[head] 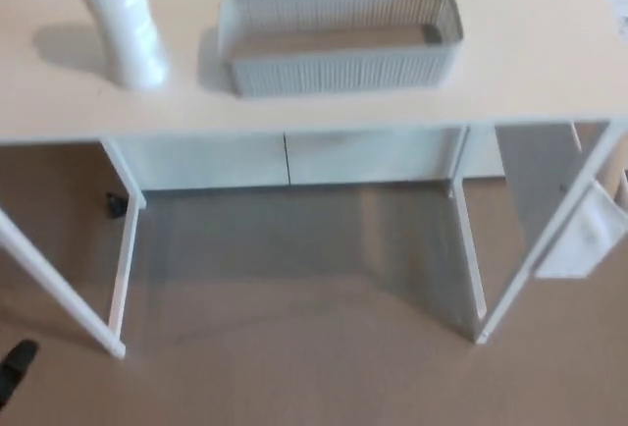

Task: The robot walk up to a desk on which a bottle is kept on the left hand side and a container is kept on the right hand side. The robot uses its left hand to pick up the bottle and places it in the container.

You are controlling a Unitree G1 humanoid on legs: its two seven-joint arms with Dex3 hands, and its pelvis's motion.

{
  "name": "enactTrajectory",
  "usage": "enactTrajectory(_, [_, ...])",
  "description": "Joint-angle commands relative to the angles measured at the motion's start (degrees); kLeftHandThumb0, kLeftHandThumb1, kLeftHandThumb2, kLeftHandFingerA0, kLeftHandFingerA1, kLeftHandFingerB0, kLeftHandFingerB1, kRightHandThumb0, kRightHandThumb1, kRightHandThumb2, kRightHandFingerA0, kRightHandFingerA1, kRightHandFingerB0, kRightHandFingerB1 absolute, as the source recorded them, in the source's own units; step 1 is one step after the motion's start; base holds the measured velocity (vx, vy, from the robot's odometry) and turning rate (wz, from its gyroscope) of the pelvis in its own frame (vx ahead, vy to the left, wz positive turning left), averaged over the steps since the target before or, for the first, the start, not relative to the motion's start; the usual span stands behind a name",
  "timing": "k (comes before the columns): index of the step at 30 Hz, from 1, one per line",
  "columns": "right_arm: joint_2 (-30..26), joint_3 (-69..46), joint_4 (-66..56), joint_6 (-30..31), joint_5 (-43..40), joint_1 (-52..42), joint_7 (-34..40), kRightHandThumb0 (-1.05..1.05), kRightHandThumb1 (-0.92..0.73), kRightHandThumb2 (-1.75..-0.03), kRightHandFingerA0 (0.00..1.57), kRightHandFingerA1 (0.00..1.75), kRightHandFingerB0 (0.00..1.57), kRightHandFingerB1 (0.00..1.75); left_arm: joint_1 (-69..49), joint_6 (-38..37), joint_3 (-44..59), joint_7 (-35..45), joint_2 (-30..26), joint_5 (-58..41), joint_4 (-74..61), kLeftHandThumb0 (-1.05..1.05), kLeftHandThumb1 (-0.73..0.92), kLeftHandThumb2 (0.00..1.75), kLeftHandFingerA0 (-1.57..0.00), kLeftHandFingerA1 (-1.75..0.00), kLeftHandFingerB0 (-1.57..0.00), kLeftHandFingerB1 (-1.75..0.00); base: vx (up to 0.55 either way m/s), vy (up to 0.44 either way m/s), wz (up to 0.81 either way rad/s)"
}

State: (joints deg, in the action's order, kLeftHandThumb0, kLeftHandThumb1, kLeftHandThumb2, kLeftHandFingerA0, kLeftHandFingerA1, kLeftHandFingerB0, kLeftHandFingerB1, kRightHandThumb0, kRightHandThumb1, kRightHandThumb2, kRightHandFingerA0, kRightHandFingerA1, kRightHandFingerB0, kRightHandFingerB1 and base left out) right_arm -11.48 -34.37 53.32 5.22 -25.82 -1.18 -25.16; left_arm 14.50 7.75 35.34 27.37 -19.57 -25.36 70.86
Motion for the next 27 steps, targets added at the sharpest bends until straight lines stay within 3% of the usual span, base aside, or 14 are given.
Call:
enactTrajectory(1, [-0.39,1.07,-0.32,-1.15,0.63,-4.99,-1.27,-0.52,-0.29,-0.67,0.35,0.53,0.30,0.46,-4.78,-0.45,-4.18,1.87,-0.67,3.57,-0.27,-0.20,0.02,0.97,-0.10,-0.53,-0.09,-0.53,0.47,0.073,-0.03])
enactTrajectory(2, [-0.57,1.32,-0.20,-1.24,0.85,-6.99,-1.89,-0.48,-0.35,-0.52,0.39,0.47,0.32,0.37,-6.48,-0.34,-5.51,2.61,-0.63,4.23,-0.26,-0.77,0.02,1.52,-0.24,-0.36,-0.15,-0.27,0.46,0.079,-0.12])
enactTrajectory(3, [-0.73,1.45,0.26,-1.08,1.16,-7.80,-1.34,-0.53,-0.29,-0.69,0.46,0.57,0.35,0.48,-7.57,-0.85,-6.39,2.88,-0.54,4.77,-0.26,-0.74,0.10,1.44,-0.19,-0.40,-0.11,-0.34,0.45,0.100,-0.13])
enactTrajectory(7, [-0.51,1.50,2.53,-1.83,1.61,-10.18,0.53,-0.52,-0.26,-0.67,0.54,0.60,0.41,0.48,-11.01,-2.63,-8.38,3.14,-0.60,5.55,-0.32,-0.81,0.17,1.39,-0.17,-0.42,-0.10,-0.37,0.44,0.117,-0.29])
enactTrajectory(8, [-0.26,1.34,3.45,-1.93,1.24,-11.15,0.32,-0.53,-0.29,-0.69,0.51,0.60,0.36,0.48,-12.17,-3.57,-9.41,1.66,-0.84,6.39,-0.16,-0.84,0.15,1.43,-0.23,-0.40,-0.03,-0.28,0.31,0.154,-0.58])
enactTrajectory(11, [-0.22,1.25,4.22,-2.22,0.90,-12.53,-0.50,-0.57,-0.30,-0.67,0.51,0.59,0.35,0.46,-13.40,-4.10,-11.07,-2.00,-1.02,7.87,-0.19,-0.74,0.19,1.42,-0.35,-0.44,-0.14,-0.36,0.25,0.194,-0.27])
enactTrajectory(12, [-0.18,1.31,4.69,-2.77,0.90,-13.76,-1.31,-0.52,-0.28,-0.68,0.47,0.58,0.37,0.48,-14.27,-3.64,-12.17,-4.75,-1.33,8.99,-0.19,-0.63,0.09,1.52,-0.47,-0.45,-0.26,-0.37,0.17,0.190,0.04])
enactTrajectory(15, [-0.03,1.55,5.70,-3.99,1.24,-15.28,-1.10,-0.59,-0.30,-0.70,0.53,0.61,0.38,0.48,-15.65,-2.83,-14.47,-7.49,-2.29,10.84,0.26,-0.49,0.06,1.62,-0.52,-0.46,-0.29,-0.39,0.07,0.116,0.02])
enactTrajectory(17, [-0.23,1.81,6.59,-4.57,1.56,-15.73,-1.22,-0.61,-0.29,-0.69,0.53,0.59,0.39,0.47,-16.14,-2.32,-15.03,-8.22,-2.87,11.15,0.69,-0.55,0.10,1.57,-0.52,-0.47,-0.27,-0.39,0.04,0.027,0.01])
enactTrajectory(18, [-0.38,1.79,7.28,-4.72,1.51,-15.68,-1.28,-0.54,-0.32,-0.50,0.58,0.55,0.45,0.41,-16.35,-2.46,-15.07,-8.28,-3.01,10.98,0.83,-0.56,0.10,1.54,-0.54,-0.48,-0.29,-0.40,0.00,0.000,0.00])
enactTrajectory(19, [-0.41,1.72,7.61,-4.80,1.40,-15.59,-1.28,-0.54,-0.32,-0.50,0.58,0.55,0.45,0.41,-16.39,-2.46,-15.01,-8.41,-3.05,10.83,0.89,-0.56,0.10,1.54,-0.54,-0.48,-0.29,-0.40,0.04,0.018,0.09])
enactTrajectory(20, [-0.18,1.48,7.62,-4.88,0.97,-15.89,-1.65,-0.59,-0.28,-0.69,0.53,0.62,0.43,0.50,-16.67,-2.59,-15.04,-8.91,-3.29,10.84,0.74,-0.61,0.19,1.48,-0.54,-0.49,-0.29,-0.42,0.02,0.013,0.14])
enactTrajectory(26, [0.63,1.62,7.43,-5.42,0.72,-16.93,-1.85,-0.54,-0.26,-0.68,0.47,0.60,0.40,0.50,-17.23,-2.83,-14.89,-9.28,-4.18,11.05,0.86,-0.59,0.09,1.47,-0.54,-0.48,-0.38,-0.47,0.01,-0.009,0.03])
enactTrajectory(27, [0.58,1.49,7.85,-5.51,0.57,-16.82,-2.11,-0.56,-0.28,-0.70,0.51,0.63,0.39,0.50,-17.19,-2.65,-14.64,-9.27,-4.30,10.83,0.99,-0.68,0.10,1.39,-0.49,-0.50,-0.54,-0.62,0.00,0.000,0.00])
